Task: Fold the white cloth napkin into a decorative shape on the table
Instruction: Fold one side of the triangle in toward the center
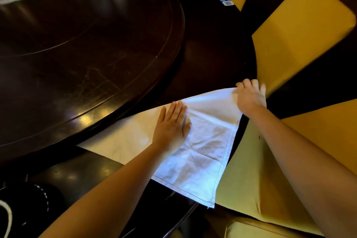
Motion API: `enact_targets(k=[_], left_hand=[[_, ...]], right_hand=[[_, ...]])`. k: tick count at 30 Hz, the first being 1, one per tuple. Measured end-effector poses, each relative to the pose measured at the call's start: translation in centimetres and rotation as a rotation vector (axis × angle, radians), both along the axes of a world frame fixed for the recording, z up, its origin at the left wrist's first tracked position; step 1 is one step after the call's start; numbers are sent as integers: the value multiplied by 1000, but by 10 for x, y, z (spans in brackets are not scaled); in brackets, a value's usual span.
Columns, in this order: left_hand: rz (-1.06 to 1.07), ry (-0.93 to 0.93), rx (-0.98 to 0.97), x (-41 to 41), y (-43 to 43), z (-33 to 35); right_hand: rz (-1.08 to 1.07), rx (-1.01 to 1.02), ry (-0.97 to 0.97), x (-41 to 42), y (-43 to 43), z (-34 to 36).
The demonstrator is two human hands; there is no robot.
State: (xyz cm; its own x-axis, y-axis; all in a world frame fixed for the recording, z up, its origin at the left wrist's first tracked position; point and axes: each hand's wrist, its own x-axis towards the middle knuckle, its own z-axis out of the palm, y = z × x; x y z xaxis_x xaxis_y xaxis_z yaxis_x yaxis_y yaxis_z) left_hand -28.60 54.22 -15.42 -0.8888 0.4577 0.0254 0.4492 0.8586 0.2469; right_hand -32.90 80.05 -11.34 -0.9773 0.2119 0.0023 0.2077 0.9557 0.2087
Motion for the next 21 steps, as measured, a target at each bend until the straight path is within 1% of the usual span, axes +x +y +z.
enact_targets(k=[3,6,9,15,18,21], left_hand=[[4,25,11,2,1,-1],[13,12,6,3,2,1],[9,-11,-15,4,2,3],[-27,-52,2,1,-1,7],[-36,-60,93,-1,-11,12],[29,-7,112,4,-19,16]], right_hand=[[-11,3,50,-7,11,5],[3,-141,211,-4,13,16],[85,-216,314,15,5,33],[341,-300,315,90,-43,55],[457,-338,268,140,-70,49],[519,-356,195,179,-86,36]])
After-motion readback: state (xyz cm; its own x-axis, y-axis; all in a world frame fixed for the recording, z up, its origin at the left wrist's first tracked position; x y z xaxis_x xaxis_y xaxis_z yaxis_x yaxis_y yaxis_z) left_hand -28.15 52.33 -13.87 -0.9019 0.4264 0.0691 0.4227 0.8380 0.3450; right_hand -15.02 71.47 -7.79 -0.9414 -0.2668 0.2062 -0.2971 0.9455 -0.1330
